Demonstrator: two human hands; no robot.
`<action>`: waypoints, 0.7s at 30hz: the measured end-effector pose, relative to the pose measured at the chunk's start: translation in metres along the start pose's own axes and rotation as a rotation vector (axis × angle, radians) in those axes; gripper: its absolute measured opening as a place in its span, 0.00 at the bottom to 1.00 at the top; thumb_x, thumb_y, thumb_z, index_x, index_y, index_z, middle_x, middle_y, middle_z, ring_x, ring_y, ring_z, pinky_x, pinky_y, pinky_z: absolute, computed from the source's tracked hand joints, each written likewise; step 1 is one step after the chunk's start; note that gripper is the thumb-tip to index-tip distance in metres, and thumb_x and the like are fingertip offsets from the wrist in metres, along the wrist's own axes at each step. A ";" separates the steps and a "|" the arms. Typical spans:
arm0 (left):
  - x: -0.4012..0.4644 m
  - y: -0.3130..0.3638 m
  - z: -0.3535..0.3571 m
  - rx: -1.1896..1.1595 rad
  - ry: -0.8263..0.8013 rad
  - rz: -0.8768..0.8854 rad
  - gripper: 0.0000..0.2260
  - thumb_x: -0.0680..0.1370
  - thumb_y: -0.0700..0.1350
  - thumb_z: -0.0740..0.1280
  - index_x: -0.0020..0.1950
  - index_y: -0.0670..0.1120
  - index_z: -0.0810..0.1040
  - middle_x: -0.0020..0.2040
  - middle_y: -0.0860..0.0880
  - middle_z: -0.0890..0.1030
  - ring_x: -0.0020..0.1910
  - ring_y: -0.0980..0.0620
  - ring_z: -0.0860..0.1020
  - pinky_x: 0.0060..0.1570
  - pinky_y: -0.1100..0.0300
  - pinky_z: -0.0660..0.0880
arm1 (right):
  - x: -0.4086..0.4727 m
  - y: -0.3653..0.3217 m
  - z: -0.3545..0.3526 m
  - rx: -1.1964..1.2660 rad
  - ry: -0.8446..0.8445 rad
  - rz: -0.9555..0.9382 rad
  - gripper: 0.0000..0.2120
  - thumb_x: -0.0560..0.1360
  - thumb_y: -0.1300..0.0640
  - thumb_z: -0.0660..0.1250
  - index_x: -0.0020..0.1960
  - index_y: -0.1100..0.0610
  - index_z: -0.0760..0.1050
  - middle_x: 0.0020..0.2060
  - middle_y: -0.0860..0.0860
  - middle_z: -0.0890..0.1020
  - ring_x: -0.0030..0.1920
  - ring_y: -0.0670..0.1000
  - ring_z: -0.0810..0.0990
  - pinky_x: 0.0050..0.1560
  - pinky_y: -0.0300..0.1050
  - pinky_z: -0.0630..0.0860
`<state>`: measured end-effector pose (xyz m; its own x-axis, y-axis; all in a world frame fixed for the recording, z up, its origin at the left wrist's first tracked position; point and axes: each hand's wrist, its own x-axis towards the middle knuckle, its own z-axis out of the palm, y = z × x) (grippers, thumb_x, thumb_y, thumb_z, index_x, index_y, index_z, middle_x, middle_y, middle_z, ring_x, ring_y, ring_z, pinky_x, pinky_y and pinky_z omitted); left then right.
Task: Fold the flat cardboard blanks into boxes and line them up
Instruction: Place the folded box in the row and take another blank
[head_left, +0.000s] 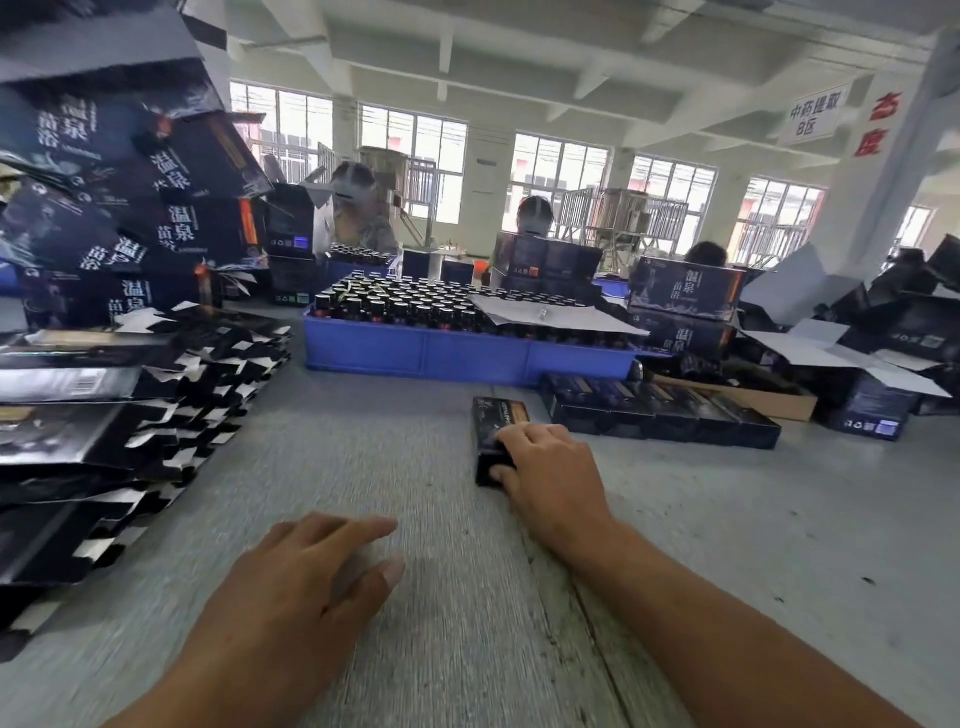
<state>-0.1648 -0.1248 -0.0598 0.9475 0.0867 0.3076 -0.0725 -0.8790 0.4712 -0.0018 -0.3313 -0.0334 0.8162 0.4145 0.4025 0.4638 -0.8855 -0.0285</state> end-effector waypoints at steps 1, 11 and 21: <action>0.001 -0.001 0.001 0.014 0.013 0.013 0.30 0.66 0.76 0.43 0.64 0.75 0.68 0.55 0.75 0.64 0.62 0.66 0.64 0.63 0.64 0.66 | 0.009 0.006 0.004 -0.016 0.005 0.022 0.18 0.80 0.47 0.64 0.68 0.51 0.71 0.66 0.50 0.77 0.67 0.54 0.73 0.63 0.51 0.70; 0.009 -0.012 0.010 0.099 0.253 0.216 0.16 0.76 0.69 0.57 0.51 0.65 0.81 0.45 0.63 0.81 0.39 0.57 0.80 0.30 0.56 0.81 | 0.086 0.053 0.033 -0.133 -0.103 0.211 0.24 0.81 0.63 0.55 0.77 0.58 0.62 0.76 0.57 0.66 0.79 0.59 0.56 0.75 0.59 0.58; 0.008 0.002 -0.002 0.171 -0.071 -0.060 0.25 0.74 0.72 0.51 0.69 0.71 0.67 0.65 0.71 0.66 0.69 0.63 0.63 0.66 0.60 0.66 | 0.055 0.021 0.027 0.016 -0.118 0.118 0.31 0.78 0.64 0.55 0.81 0.54 0.56 0.80 0.54 0.58 0.81 0.56 0.50 0.79 0.56 0.53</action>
<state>-0.1583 -0.1252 -0.0546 0.9687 0.1132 0.2210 0.0328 -0.9406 0.3379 0.0626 -0.3213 -0.0365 0.8996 0.3304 0.2857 0.3669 -0.9265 -0.0838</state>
